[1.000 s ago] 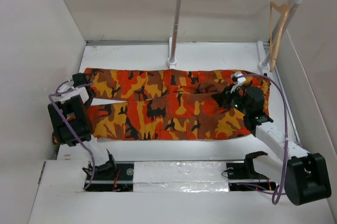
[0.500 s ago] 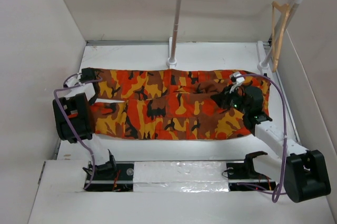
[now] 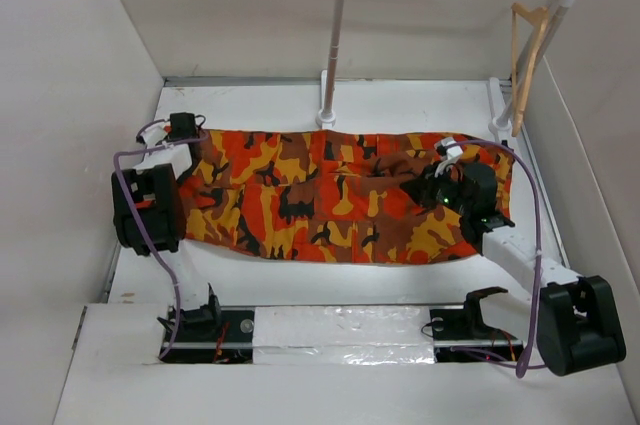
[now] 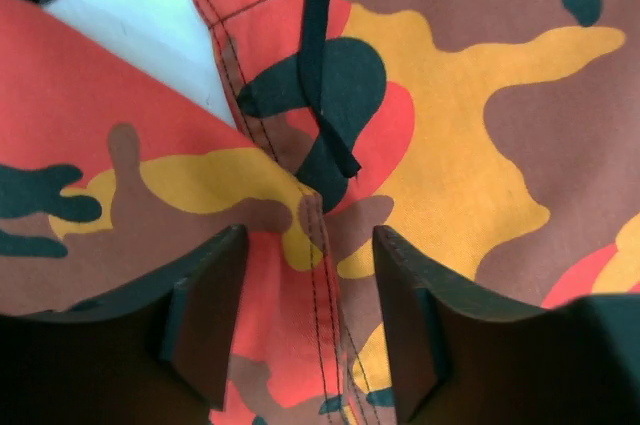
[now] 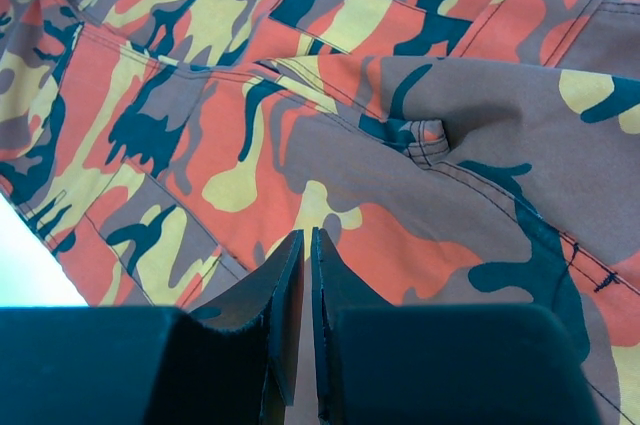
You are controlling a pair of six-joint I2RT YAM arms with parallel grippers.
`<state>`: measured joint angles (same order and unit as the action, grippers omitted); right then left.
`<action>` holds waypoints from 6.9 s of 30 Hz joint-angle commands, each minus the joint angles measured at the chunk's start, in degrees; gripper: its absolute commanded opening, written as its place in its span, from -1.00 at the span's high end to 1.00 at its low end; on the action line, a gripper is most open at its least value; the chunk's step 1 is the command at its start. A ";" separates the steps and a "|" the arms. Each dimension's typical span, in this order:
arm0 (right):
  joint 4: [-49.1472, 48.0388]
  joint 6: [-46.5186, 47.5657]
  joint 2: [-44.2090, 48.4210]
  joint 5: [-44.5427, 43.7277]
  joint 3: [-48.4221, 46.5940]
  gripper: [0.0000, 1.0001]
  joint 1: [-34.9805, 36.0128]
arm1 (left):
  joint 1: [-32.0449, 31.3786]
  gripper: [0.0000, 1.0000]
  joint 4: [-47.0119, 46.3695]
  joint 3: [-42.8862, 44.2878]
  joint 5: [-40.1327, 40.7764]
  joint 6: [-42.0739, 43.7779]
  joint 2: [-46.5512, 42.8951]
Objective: Place the trousers on the hanger
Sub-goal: Flatten out the trousers at the center of the board, then fold the trousers at the center of the board.
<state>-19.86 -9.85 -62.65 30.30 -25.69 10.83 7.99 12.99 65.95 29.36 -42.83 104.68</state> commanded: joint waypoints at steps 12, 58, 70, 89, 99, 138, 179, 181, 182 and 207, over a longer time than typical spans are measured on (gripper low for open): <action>-1.94 0.79 4.03 1.34 -2.17 0.72 0.60 | 11.40 1.00 0.45 -13.04 -5.09 0.99 -22.78; 18.17 0.71 13.61 -13.69 1.25 1.00 -4.66 | 10.48 1.00 -2.53 -20.77 -20.22 4.16 -51.57; 34.89 -2.54 22.05 -28.98 0.64 1.00 -21.02 | 0.46 1.00 -12.12 -21.40 -25.41 4.67 -66.81; 24.87 -7.47 0.01 -24.62 -1.37 -0.42 -46.34 | -32.59 1.00 1.15 -13.92 -2.58 21.38 -86.66; 23.29 -7.38 -8.88 -15.73 -3.31 0.30 -46.16 | -39.89 1.00 1.77 -17.17 10.62 21.65 -97.65; 35.16 -14.76 4.83 -29.00 0.29 -0.23 -49.15 | -41.56 1.00 0.72 -23.06 7.81 19.45 -102.58; 23.22 -11.59 11.60 -17.04 7.75 -0.32 -49.41 | -44.90 1.00 -0.16 -22.01 9.84 19.10 -102.84; 18.13 -12.65 9.05 -16.42 9.69 -0.33 -49.41 | -44.90 1.00 -0.07 -22.01 9.48 18.92 -101.79; 16.79 -13.26 8.00 -16.24 10.22 -0.32 -49.41 | -44.90 1.00 -0.07 -22.01 9.48 19.01 -101.44; 33.53 -6.60 24.91 -23.09 5.22 1.00 -50.20 | -43.85 1.00 0.63 -20.35 12.64 18.13 -96.60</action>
<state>3.75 -24.14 -45.54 11.44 -16.53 -37.78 -36.25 16.53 43.16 40.14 -24.25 6.24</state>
